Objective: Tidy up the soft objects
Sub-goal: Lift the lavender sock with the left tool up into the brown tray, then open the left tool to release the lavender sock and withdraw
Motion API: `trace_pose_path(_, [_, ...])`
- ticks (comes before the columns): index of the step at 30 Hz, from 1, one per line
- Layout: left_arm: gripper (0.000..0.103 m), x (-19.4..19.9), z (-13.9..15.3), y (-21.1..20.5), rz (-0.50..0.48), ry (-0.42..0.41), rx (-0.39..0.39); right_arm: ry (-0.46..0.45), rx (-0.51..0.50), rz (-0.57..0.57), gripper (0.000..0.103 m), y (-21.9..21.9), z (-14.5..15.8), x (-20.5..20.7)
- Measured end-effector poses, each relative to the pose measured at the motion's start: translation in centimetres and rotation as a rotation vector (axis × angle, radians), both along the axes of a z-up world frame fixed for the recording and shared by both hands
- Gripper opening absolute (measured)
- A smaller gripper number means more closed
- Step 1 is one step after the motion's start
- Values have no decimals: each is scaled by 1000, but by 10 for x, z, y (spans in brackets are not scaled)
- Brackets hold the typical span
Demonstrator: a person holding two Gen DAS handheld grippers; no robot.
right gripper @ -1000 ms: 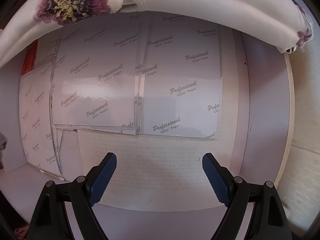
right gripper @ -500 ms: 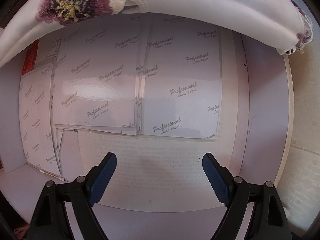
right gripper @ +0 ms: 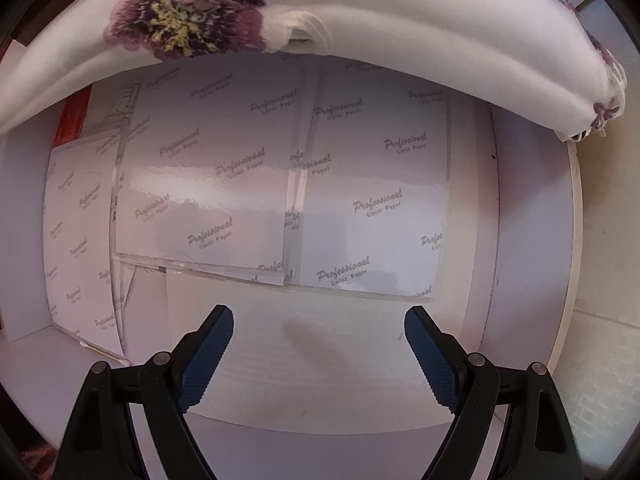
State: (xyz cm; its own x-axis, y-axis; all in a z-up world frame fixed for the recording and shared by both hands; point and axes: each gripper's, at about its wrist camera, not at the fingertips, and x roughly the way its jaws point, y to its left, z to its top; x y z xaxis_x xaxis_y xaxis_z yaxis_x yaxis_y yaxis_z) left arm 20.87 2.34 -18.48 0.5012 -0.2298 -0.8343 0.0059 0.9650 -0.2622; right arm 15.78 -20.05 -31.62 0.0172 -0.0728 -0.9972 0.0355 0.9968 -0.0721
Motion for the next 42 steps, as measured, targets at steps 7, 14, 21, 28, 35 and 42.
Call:
trace_pose_path(7, [58, 24, 28, -14, -29, -46, -22, -11, -5, 20, 88, 6, 4, 0])
trace_pose_path(14, [58, 63, 54, -31, -46, -80, -80, -9, 3, 13, 88, 7, 5, 2])
trace_pose_path(21, [58, 107, 70, -65, -103, -118, -149, -5, 6, 12, 88, 6, 6, 3])
trace_pose_path(28, [58, 148, 51, -98, -133, -99, -159, 10, 4, 10, 88, 7, 4, 3])
trace_pose_path(35, [58, 181, 9, -125, -150, -48, -75, 20, 11, 12, 88, 11, -1, 3])
trace_pose_path(42, [61, 196, -2, -133, -137, -36, -58, 22, 22, 26, 88, 11, -3, 5])
